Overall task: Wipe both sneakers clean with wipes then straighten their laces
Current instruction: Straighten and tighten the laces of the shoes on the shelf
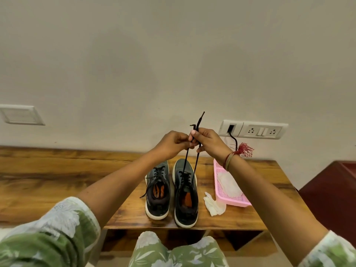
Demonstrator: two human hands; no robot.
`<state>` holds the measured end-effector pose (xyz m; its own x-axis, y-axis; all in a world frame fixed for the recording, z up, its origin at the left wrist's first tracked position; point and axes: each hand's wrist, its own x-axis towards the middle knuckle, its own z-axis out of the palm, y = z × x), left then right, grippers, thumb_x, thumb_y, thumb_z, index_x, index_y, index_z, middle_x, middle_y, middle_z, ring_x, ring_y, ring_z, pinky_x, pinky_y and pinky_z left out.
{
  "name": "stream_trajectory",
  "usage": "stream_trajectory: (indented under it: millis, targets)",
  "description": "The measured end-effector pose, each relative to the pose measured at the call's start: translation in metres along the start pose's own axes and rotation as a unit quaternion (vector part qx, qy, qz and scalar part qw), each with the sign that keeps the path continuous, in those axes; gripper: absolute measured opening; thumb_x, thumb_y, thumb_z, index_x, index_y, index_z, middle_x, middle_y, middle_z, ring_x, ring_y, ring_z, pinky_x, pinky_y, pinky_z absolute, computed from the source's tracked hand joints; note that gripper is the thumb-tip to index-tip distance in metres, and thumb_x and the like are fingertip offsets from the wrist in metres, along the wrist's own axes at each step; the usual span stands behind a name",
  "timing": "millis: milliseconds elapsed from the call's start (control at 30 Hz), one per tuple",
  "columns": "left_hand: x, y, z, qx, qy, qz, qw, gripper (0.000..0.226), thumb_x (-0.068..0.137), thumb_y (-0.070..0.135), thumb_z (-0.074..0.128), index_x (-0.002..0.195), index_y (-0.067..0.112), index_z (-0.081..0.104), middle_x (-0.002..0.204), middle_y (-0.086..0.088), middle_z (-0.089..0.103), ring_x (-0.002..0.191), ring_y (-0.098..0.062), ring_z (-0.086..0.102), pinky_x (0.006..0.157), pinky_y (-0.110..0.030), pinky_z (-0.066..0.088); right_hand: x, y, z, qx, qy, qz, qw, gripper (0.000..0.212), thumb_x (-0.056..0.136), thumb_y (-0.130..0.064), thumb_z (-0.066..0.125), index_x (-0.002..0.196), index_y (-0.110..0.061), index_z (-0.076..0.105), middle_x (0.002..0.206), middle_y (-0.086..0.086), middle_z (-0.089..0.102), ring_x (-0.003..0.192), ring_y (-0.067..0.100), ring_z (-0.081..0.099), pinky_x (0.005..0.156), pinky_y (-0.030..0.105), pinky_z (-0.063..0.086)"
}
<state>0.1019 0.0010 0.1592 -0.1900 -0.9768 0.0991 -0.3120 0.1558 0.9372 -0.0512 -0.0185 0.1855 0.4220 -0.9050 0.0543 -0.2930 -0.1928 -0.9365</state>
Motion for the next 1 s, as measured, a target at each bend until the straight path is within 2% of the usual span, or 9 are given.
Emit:
stream_trajectory:
  millis: [100, 167, 233, 333, 467, 533, 633, 800, 1000]
  targets:
    - [0.003, -0.002, -0.001, 0.019, 0.028, 0.013, 0.999, 0.011, 0.093, 0.016, 0.060, 0.096, 0.017, 0.071, 0.087, 0.004, 0.073, 0.084, 0.000, 0.067, 0.076, -0.016, 0.048, -0.001, 0.004, -0.001, -0.009, 0.026, -0.013, 1.000, 0.026, 0.098, -0.024, 0.046, 0.089, -0.012, 0.067, 0.088, 0.006, 0.060, 0.081, 0.012, 0.055, 0.058, 0.019, 0.046]
    - [0.003, 0.000, 0.000, 0.008, 0.057, 0.014, 0.998, 0.009, 0.093, 0.015, 0.060, 0.092, 0.019, 0.067, 0.083, 0.005, 0.071, 0.079, 0.002, 0.066, 0.070, -0.015, 0.047, -0.001, 0.008, 0.000, -0.027, 0.047, -0.033, 0.998, 0.025, 0.095, -0.025, 0.052, 0.096, -0.008, 0.070, 0.099, 0.014, 0.057, 0.088, 0.016, 0.056, 0.059, 0.018, 0.047]
    - [0.004, 0.001, 0.001, -0.002, 0.085, 0.012, 0.996, 0.014, 0.094, 0.012, 0.058, 0.086, 0.022, 0.064, 0.079, 0.004, 0.069, 0.076, -0.003, 0.065, 0.064, -0.018, 0.046, -0.003, 0.009, 0.004, -0.004, 0.053, -0.050, 0.997, 0.024, 0.092, -0.017, 0.057, 0.095, 0.003, 0.069, 0.094, 0.016, 0.059, 0.081, 0.011, 0.059, 0.059, 0.019, 0.048]
    - [0.005, 0.003, 0.003, -0.030, 0.102, 0.022, 0.994, 0.021, 0.092, 0.002, 0.055, 0.089, 0.019, 0.066, 0.082, 0.002, 0.069, 0.074, -0.002, 0.065, 0.064, -0.015, 0.046, -0.009, 0.007, 0.011, 0.074, 0.080, -0.061, 0.992, 0.018, 0.087, -0.005, 0.061, 0.103, 0.000, 0.068, 0.083, 0.005, 0.066, 0.068, -0.001, 0.060, 0.057, 0.019, 0.048]
    - [0.005, 0.010, 0.006, -0.062, 0.127, 0.037, 0.989, 0.015, 0.091, 0.000, 0.057, 0.099, 0.004, 0.069, 0.082, -0.002, 0.068, 0.065, 0.007, 0.063, 0.061, -0.007, 0.043, -0.011, 0.006, 0.013, 0.150, 0.143, -0.036, 0.978, 0.027, 0.078, -0.004, 0.072, 0.102, -0.004, 0.060, 0.068, -0.001, 0.065, 0.064, 0.006, 0.063, 0.054, 0.020, 0.049]
    - [0.008, 0.012, 0.005, -0.071, 0.142, 0.033, 0.987, 0.013, 0.091, 0.005, 0.060, 0.099, -0.001, 0.069, 0.078, 0.000, 0.067, 0.062, 0.007, 0.062, 0.059, -0.006, 0.042, -0.012, 0.007, 0.011, 0.202, 0.176, 0.000, 0.963, 0.028, 0.075, -0.006, 0.075, 0.096, -0.008, 0.056, 0.070, 0.005, 0.065, 0.062, 0.010, 0.063, 0.053, 0.020, 0.048]
    - [0.008, 0.014, 0.008, -0.085, 0.143, 0.026, 0.986, 0.011, 0.093, 0.008, 0.059, 0.098, 0.002, 0.066, 0.077, 0.000, 0.066, 0.064, 0.009, 0.061, 0.060, -0.006, 0.042, -0.013, 0.009, 0.005, 0.273, 0.205, 0.041, 0.939, 0.016, 0.076, -0.007, 0.075, 0.082, -0.011, 0.061, 0.071, 0.004, 0.062, 0.063, 0.013, 0.058, 0.052, 0.019, 0.046]
    - [0.007, 0.018, 0.016, -0.127, 0.142, 0.021, 0.981, 0.010, 0.093, 0.010, 0.059, 0.098, 0.003, 0.065, 0.078, 0.000, 0.063, 0.063, 0.009, 0.058, 0.062, -0.004, 0.042, -0.014, 0.008, -0.001, 0.284, 0.214, 0.054, 0.933, 0.007, 0.079, -0.010, 0.072, 0.083, -0.011, 0.065, 0.076, 0.004, 0.066, 0.065, 0.012, 0.057, 0.053, 0.019, 0.046]
    - [0.008, 0.032, 0.014, -0.182, 0.136, 0.046, 0.973, 0.009, 0.094, 0.010, 0.058, 0.096, 0.007, 0.066, 0.081, -0.002, 0.065, 0.073, -0.007, 0.062, 0.075, -0.016, 0.051, -0.011, 0.004, -0.007, 0.336, 0.216, 0.043, 0.916, 0.008, 0.083, -0.007, 0.067, 0.091, -0.007, 0.066, 0.074, 0.004, 0.063, 0.065, 0.013, 0.060, 0.056, 0.018, 0.050]
